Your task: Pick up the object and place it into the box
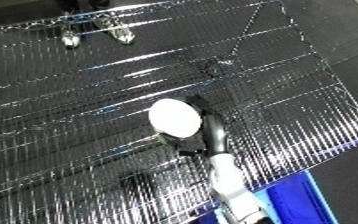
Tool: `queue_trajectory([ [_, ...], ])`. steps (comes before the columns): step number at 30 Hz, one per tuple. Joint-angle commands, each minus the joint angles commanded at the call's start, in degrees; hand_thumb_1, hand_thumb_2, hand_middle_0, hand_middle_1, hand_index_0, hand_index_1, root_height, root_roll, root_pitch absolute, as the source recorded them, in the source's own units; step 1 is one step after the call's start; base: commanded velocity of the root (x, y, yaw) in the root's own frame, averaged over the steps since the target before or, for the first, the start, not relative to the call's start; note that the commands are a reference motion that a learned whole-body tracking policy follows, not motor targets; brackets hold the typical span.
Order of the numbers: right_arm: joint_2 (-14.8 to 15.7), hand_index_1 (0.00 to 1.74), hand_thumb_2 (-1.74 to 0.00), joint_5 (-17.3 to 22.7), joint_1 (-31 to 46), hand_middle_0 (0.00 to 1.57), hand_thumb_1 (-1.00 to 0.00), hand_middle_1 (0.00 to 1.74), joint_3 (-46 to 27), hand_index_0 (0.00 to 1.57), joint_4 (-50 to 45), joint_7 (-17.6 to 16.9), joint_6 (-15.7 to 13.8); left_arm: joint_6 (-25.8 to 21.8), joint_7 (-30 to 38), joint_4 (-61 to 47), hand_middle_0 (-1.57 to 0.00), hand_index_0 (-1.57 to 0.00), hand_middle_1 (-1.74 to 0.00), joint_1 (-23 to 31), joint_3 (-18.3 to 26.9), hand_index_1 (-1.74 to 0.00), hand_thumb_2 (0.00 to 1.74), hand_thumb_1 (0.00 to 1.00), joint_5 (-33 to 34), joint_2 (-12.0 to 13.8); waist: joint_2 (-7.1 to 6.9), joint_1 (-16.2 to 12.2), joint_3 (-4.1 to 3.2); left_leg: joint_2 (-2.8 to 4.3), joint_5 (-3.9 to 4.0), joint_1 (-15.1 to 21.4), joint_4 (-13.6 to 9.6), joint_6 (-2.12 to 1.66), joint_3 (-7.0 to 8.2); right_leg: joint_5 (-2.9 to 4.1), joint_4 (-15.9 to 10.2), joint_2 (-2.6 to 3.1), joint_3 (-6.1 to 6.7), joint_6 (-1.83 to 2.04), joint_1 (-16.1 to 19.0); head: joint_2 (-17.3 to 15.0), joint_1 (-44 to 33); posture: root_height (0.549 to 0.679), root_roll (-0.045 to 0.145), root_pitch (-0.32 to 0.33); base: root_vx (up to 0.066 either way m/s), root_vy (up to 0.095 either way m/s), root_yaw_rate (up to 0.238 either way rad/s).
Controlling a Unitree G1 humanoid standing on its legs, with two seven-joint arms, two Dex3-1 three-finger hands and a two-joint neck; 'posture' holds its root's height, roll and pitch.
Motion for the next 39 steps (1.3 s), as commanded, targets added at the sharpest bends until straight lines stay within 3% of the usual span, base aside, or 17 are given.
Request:
queue_trajectory([
  [7,-0.7,1.3,-1.3,-2.7,5.7,1.18,-0.75,1.3,-4.1,1.18,-11.1,-2.0,0.8,-1.2,-1.4,0.3,-1.57,-1.57,-1.74,1.8,1.4,-1.74,1.74,1.0,1.2,-1.3,-1.48,-2.5,0.0,0.82,-0.07,3.5,-1.8,-0.27,0.64,0.8,-3.0,0.79,0.82,0.42,3.1,-1.3,-0.9,0.645,0.07,0.094,-0.074,0.044,-0.171],
  [11,-0.6,1.3,-1.3,-4.3,9.7,1.18,-0.75,1.3,-6.8,1.18,-17.3,-2.6,2.0,-1.4,-2.4,0.6,-1.57,-1.57,-1.74,2.4,2.3,-1.74,1.74,1.0,1.8,-2.3,-2.17,-4.1,0.0,1.28,-0.2,6.2,-2.8,-0.45,1.48,1.38,-5.1,0.98,1.45,0.63,5.4,-2.7,-1.0,0.649,0.071,0.077,-0.073,0.062,-0.204],
  [19,0.1,1.3,-1.3,-8.8,18.3,1.18,-0.75,1.3,-11.1,1.18,-26.7,-4.4,3.6,-1.2,-4.3,1.1,-1.57,-1.57,-1.74,2.8,3.5,-1.74,1.74,1.0,2.9,-4.0,-3.11,-7.5,0.0,2.24,-0.85,11.4,-4.2,-0.8,3.38,2.62,-8.9,0.44,2.94,1.22,10.0,-3.6,1.1,0.656,0.073,0.04,-0.067,0.066,-0.194],
  [25,1.0,1.3,-1.3,-10.7,26.2,1.18,-0.75,1.3,-15.0,1.18,-31.2,-5.8,3.2,-2.0,-4.9,1.6,-1.57,-1.57,-1.74,3.7,4.5,-1.74,1.74,1.0,3.5,-5.7,-3.07,-10.8,0.0,3.08,-1.34,15.9,-6.0,-1.13,5.72,3.81,-12.5,-0.24,4.23,1.93,13.6,-5.0,3.5,0.662,0.075,0.014,-0.039,0.101,-0.245],
  [30,1.2,1.3,-1.3,-9.5,33.9,1.18,-0.75,1.3,-19.4,1.18,-33.4,-6.2,2.1,-3.5,-4.4,1.8,-1.57,-1.57,-1.74,5.2,5.7,-1.74,1.74,1.0,3.3,-7.0,-2.47,-14.1,-0.14,4.19,-2.01,19.5,-7.2,-1.3,8.15,4.22,-14.6,-0.4,5.54,2.44,15.7,-8.9,7.5,0.664,0.076,-0.003,-0.012,0.136,-0.296],
  [33,2.0,1.3,-1.3,-7.6,39.1,1.18,-0.75,1.3,-22.0,1.18,-33.7,-5.9,0.2,-4.3,-4.5,2.0,-1.57,-1.57,-1.74,6.3,6.4,-1.74,1.74,1.0,3.1,-7.8,-2.02,-16.0,-0.48,4.76,-2.4,21.3,-7.5,-1.36,9.44,4.13,-15.2,-0.26,6.42,2.63,16.8,-9.5,9.3,0.664,0.076,-0.014,0.021,0.113,-0.269],
  [39,4.1,1.3,-1.3,-4.6,47.2,1.18,-0.75,1.3,-25.9,1.18,-33.4,-5.7,-3.0,-5.5,-5.3,2.2,-1.57,-1.57,-1.74,8.6,7.4,-1.74,1.74,1.0,3.2,-9.0,-1.22,-19.1,-1.22,5.04,-3.06,24.4,-9.0,-1.0,11.41,4.13,-16.6,-0.21,7.84,3.18,18.3,-10.6,10.7,0.666,0.077,-0.023,0.01,0.079,-0.203],
])
